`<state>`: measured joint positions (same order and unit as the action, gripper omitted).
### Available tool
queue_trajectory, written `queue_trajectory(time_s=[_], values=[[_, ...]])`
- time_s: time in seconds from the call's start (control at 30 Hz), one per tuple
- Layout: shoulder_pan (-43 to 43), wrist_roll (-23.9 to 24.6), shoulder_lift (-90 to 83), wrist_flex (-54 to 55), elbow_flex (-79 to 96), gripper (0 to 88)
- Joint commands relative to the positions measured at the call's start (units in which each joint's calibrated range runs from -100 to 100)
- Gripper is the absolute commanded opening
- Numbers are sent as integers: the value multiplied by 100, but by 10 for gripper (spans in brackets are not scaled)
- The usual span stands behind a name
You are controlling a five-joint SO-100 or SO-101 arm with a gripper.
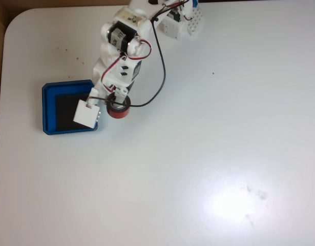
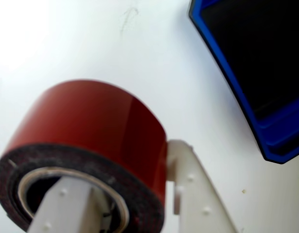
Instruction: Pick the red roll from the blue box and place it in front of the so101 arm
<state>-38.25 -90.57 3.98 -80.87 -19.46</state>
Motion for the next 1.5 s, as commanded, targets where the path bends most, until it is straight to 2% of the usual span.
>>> queue_trajectory(time_s=[0.0, 0.57, 0.8, 1.07, 1.47], values=[[361, 29, -314, -288, -192, 5], [1407, 29, -406, -906, 607, 5], [1915, 29, -1401, -758, 1641, 5], [2413, 12, -2095, 472, 3249, 5], [2608, -23, -2354, 3170, 5935, 5]])
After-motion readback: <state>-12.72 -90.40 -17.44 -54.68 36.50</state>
